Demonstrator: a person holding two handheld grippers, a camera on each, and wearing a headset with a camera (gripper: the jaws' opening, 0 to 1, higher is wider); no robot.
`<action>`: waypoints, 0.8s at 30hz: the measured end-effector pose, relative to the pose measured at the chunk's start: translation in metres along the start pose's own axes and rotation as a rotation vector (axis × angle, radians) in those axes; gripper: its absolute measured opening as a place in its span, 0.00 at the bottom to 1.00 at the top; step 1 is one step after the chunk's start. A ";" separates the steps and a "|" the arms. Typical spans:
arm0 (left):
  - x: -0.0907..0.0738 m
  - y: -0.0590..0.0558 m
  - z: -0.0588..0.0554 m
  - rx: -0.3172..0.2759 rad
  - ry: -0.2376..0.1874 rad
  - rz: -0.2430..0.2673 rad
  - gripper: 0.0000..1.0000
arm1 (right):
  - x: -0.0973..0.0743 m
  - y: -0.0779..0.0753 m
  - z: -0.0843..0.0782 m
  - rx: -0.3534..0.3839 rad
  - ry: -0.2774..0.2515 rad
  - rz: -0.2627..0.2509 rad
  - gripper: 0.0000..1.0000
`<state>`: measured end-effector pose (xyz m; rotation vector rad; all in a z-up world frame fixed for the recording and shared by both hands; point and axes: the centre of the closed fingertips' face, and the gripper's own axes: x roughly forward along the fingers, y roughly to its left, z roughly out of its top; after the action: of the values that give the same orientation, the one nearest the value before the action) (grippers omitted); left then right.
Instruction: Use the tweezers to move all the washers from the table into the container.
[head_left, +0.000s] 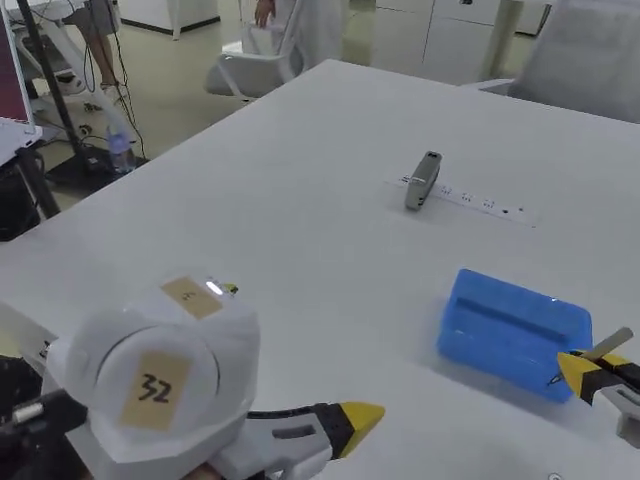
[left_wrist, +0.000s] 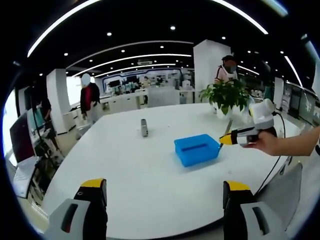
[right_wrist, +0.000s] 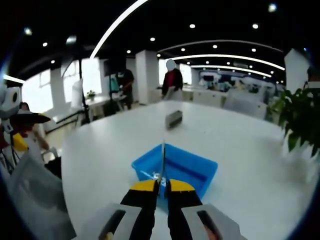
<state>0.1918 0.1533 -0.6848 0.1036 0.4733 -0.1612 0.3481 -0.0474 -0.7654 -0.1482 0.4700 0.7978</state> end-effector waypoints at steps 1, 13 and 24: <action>0.000 0.000 0.000 -0.006 0.000 0.001 0.99 | 0.000 -0.001 -0.004 0.003 0.007 -0.003 0.04; 0.001 0.011 0.003 0.000 -0.007 0.030 0.99 | 0.003 -0.002 -0.022 0.022 0.042 -0.015 0.04; 0.000 0.012 0.012 0.017 -0.024 0.040 0.99 | -0.001 -0.003 -0.027 0.026 0.043 -0.022 0.04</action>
<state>0.1997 0.1636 -0.6735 0.1276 0.4454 -0.1268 0.3402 -0.0580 -0.7895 -0.1459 0.5183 0.7680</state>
